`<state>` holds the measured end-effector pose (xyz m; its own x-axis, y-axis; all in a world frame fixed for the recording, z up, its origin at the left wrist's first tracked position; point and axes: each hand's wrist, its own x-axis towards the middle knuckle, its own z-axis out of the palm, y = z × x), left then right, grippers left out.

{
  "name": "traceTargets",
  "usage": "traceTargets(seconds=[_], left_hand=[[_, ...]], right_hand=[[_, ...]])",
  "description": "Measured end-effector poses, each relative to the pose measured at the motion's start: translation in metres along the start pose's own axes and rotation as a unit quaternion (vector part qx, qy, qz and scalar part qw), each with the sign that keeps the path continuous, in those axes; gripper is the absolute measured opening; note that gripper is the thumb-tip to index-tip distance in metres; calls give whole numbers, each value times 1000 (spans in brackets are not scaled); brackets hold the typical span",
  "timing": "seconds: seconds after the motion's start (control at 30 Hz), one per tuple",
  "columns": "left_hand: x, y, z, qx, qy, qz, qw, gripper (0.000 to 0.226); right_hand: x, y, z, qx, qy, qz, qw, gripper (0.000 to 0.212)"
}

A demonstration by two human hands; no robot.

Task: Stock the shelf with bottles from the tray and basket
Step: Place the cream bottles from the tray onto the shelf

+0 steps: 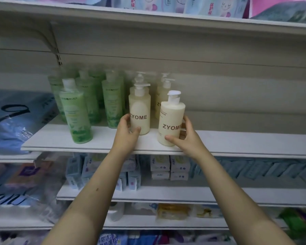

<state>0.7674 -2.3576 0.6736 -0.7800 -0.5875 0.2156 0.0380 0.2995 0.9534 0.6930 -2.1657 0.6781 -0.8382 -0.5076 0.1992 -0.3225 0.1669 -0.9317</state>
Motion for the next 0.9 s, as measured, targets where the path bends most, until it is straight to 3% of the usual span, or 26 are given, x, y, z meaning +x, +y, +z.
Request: traceTargets(seconds=[0.13,0.57,0.63,0.73,0.83,0.9], left_hand=[[-2,0,-2,13,1,8,1000,55],[-7,9,-3,-25,17,-25,999,51],[-22,18,-3,-75,73,-23,994,46],[-64,32,1,-136,135,10,981,35],[-110,52,16,-154,73,41,985,29],[-137,71,31,-167,10,57,984,26]], right_hand=[[0,-1,-2,-10,-22,11,1000,99],[-5,-12,3,-26,16,17,999,106],[-16,-17,1,22,34,31,999,102],[-52,-27,-4,122,112,56,985,76],[-96,-37,-23,284,170,73,941,58],[-126,-45,-43,317,180,63,929,47]])
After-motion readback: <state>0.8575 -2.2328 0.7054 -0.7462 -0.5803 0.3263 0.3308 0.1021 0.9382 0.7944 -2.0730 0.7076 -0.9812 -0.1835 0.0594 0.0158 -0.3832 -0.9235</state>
